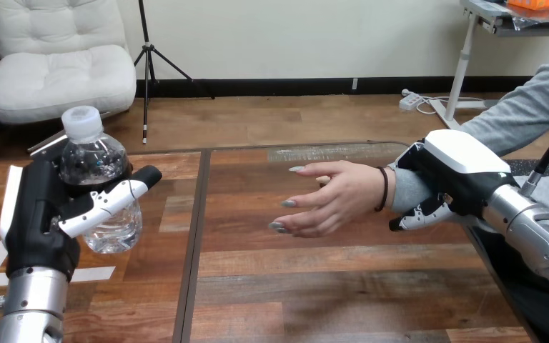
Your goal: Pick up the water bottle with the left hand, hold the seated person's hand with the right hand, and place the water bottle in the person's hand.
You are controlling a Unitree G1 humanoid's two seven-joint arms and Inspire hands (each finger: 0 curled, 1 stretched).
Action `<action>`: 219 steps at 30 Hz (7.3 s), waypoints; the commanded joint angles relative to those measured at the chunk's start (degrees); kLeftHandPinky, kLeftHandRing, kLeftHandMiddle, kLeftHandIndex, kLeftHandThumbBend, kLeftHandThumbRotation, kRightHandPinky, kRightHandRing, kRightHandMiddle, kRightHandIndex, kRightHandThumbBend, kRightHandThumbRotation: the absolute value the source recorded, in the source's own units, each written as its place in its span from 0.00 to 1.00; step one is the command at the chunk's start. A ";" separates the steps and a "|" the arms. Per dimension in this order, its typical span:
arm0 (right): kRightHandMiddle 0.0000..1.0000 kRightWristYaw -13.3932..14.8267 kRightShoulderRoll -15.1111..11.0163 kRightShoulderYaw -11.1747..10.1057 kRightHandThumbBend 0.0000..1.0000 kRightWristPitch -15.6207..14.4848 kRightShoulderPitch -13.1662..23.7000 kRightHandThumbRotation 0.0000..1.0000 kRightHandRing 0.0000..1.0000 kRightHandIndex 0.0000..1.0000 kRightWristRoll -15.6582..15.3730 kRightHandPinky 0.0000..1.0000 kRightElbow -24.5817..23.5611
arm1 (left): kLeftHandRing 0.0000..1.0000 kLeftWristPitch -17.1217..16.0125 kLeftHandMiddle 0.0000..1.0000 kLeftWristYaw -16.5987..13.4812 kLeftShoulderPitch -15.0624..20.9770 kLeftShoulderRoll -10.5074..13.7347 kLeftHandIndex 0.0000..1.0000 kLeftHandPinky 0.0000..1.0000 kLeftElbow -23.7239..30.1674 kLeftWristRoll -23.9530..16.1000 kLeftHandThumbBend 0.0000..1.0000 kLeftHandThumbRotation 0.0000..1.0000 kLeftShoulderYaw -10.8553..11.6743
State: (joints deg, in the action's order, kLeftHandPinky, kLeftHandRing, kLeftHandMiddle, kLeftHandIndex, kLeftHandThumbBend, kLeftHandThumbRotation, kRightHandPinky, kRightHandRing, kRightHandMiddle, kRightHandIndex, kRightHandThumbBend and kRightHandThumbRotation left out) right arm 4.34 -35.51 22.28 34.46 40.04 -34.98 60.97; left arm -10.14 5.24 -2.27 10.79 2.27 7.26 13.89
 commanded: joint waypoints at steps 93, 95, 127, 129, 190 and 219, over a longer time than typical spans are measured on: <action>0.26 -1.64 8.50 -1.22 0.67 1.08 5.82 0.00 0.20 0.27 1.11 0.16 -2.92 | 0.33 0.72 0.38 5.27 15.87 -4.56 0.38 0.28 -6.34 -0.89 0.77 0.00 -10.99; 0.26 -1.68 8.57 -1.23 0.67 0.93 5.79 0.00 0.20 0.27 1.11 0.16 -3.08 | 0.33 0.43 0.38 5.57 16.11 -4.73 0.38 0.28 -6.79 -1.01 0.77 0.00 -11.31; 0.26 -1.52 8.75 -1.34 0.67 1.28 5.51 0.00 0.20 0.27 0.94 0.16 -4.07 | 0.34 -8.22 0.38 9.83 17.88 -10.08 0.39 0.30 -16.06 0.35 0.75 0.00 -13.59; 0.25 -1.74 8.81 -1.45 0.66 1.25 5.45 0.00 0.20 0.27 1.14 0.16 -4.13 | 0.34 -9.98 0.38 9.54 18.03 -10.27 0.39 0.30 -17.05 -0.56 0.76 0.00 -13.70; 0.25 -1.17 8.60 -1.75 0.68 1.65 4.02 0.00 0.20 0.26 1.06 0.16 -6.16 | 0.36 -28.00 0.39 10.23 27.43 -13.19 0.39 0.32 -41.33 -1.74 0.78 0.00 -12.68; 0.26 -1.31 8.38 -1.88 0.67 1.78 3.85 0.00 0.20 0.26 1.34 0.16 -5.85 | 0.37 -30.27 0.39 9.64 29.61 -12.40 0.39 0.33 -45.65 -2.85 0.75 0.00 -12.50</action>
State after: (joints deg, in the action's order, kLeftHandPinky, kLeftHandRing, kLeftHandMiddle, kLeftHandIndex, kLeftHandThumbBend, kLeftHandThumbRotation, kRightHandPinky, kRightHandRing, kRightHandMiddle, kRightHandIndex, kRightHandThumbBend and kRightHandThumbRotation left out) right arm 1.38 -28.26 22.32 33.75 39.90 -36.02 59.86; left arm -38.86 15.16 22.30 -1.95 -42.93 4.60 1.09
